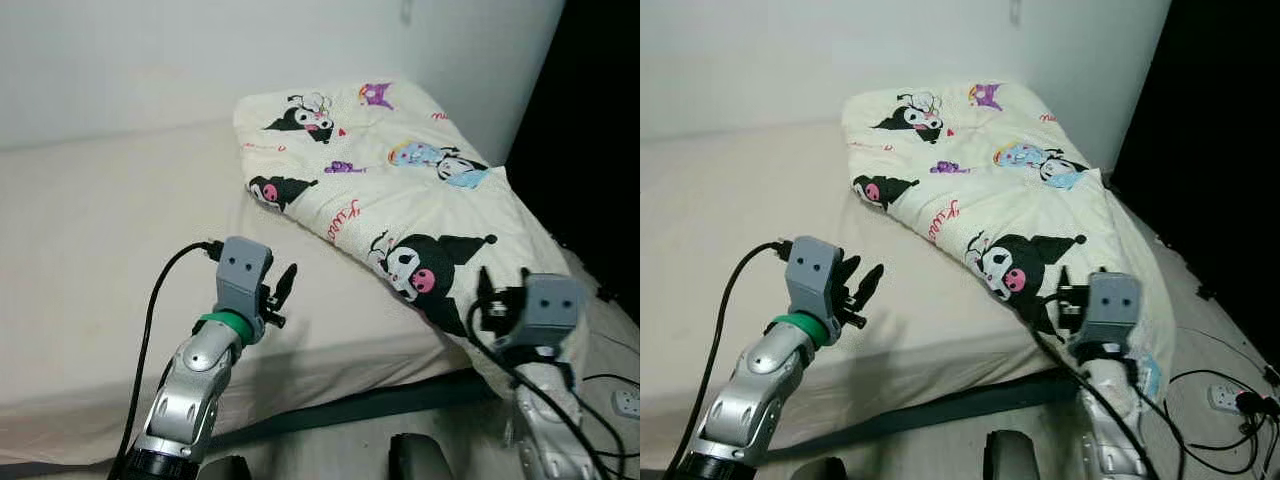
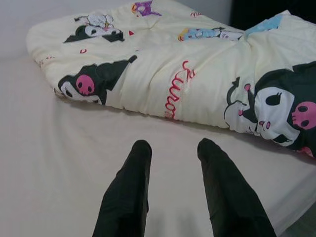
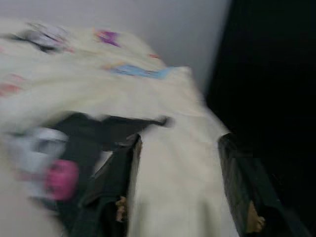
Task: Clean up the room
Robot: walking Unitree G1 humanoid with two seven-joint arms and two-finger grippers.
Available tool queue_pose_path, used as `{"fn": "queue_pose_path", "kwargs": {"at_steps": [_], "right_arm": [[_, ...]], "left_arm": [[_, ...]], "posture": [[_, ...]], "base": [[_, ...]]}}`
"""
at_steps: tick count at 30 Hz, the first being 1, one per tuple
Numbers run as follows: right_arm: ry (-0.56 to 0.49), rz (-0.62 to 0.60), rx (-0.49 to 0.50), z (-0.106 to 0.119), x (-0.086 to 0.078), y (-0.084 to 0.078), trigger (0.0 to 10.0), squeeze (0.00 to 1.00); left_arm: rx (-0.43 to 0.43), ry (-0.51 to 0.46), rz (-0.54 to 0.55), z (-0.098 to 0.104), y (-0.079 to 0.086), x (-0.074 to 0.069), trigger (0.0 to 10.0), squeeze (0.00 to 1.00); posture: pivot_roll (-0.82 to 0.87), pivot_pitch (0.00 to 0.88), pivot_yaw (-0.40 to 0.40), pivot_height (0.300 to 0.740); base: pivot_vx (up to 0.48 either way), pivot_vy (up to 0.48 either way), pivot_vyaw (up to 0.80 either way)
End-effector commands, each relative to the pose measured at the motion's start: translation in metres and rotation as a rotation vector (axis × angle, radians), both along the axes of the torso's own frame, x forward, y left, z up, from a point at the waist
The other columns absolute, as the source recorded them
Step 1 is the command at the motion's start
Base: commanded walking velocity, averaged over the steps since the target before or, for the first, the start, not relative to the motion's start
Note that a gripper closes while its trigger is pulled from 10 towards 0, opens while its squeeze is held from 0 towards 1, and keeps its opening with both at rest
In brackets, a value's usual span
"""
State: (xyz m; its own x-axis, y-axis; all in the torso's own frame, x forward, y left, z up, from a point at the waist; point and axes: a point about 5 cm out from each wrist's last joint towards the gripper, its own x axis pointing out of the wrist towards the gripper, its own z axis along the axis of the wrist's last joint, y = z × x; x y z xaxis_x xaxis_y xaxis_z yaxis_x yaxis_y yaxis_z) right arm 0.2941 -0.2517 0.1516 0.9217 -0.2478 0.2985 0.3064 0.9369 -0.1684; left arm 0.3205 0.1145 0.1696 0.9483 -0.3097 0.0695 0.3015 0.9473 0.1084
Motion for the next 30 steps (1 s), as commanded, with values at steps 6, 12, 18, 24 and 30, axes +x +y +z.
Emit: {"fn": "queue_pose_path", "kwargs": {"at_steps": [6, 12, 18, 24, 30], "right_arm": [[0.034, -0.043, 0.028, -0.013, -0.006, -0.032, 10.0, 1.00], [0.053, 0.031, 0.072, -0.015, 0.005, -0.039, 10.0, 1.00], [0.123, -0.009, 0.042, -0.018, 0.011, -0.060, 10.0, 1.00], [0.133, 0.017, 0.080, -0.017, 0.012, -0.074, 10.0, 0.10], [0.101, 0.107, 0.182, -0.011, 0.018, -0.074, 10.0, 0.00]], "left_arm": [[0.021, 0.023, -0.001, -0.003, 0.003, -0.004, 10.0, 0.00], [0.037, 0.037, -0.002, -0.003, 0.007, -0.008, 10.0, 0.00], [0.054, 0.056, -0.003, -0.003, 0.011, -0.012, 10.0, 0.00], [0.066, 0.067, 0.004, 0.000, 0.014, -0.013, 10.0, 0.00], [0.073, 0.073, 0.011, 0.001, 0.016, -0.015, 10.0, 0.00]], "posture": [[-0.14, 0.126, 0.172, 0.585], [-0.13, 0.171, 0.185, 0.585], [-0.10, 0.245, 0.208, 0.585], [-0.08, 0.284, 0.228, 0.585], [-0.07, 0.286, 0.230, 0.585]], "base": [[0.000, 0.000, 0.00], [0.000, 0.000, 0.00], [0.000, 0.000, 0.00], [0.000, 0.000, 0.00], [0.000, 0.000, 0.00]]}}
